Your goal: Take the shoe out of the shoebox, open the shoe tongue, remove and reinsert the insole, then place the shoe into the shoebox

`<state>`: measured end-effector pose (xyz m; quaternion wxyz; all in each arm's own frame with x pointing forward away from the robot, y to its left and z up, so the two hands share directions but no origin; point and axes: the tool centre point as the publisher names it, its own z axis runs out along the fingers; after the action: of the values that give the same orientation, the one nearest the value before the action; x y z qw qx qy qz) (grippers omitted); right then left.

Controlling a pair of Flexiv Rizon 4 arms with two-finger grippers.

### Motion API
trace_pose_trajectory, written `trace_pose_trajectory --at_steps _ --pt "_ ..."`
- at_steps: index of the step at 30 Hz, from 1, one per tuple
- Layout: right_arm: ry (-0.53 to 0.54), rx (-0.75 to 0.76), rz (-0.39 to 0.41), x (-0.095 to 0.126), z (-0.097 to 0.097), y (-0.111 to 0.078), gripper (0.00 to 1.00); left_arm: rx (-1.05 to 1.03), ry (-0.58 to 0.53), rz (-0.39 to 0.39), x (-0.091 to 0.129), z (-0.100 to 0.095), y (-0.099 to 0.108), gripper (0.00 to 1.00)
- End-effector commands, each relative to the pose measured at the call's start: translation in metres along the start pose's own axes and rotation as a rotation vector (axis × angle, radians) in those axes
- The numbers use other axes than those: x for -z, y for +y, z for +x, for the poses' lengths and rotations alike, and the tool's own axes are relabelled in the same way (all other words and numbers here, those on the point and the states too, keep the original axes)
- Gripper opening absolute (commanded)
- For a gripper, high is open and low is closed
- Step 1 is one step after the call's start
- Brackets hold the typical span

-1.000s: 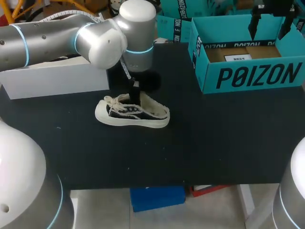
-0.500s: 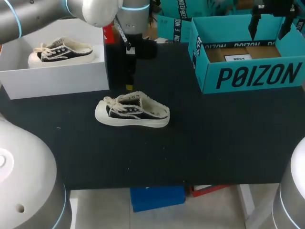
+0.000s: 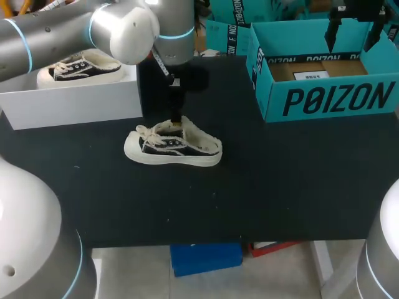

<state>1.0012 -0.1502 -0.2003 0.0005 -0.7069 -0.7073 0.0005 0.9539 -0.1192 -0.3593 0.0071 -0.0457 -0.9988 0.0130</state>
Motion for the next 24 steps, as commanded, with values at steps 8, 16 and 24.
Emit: trace_pose_trajectory --at_steps 8,16,24 --pt "0.0 0.0 0.0 0.0 0.0 0.0 1.0 0.034 -0.032 -0.012 0.056 0.038 0.002 1.0" --pt "0.0 0.0 0.0 0.0 0.0 0.0 1.0 0.083 0.002 -0.017 0.094 0.054 0.003 1.0" --pt "0.0 0.0 0.0 0.0 0.0 0.0 1.0 0.126 0.038 0.024 0.105 0.062 0.005 1.0"
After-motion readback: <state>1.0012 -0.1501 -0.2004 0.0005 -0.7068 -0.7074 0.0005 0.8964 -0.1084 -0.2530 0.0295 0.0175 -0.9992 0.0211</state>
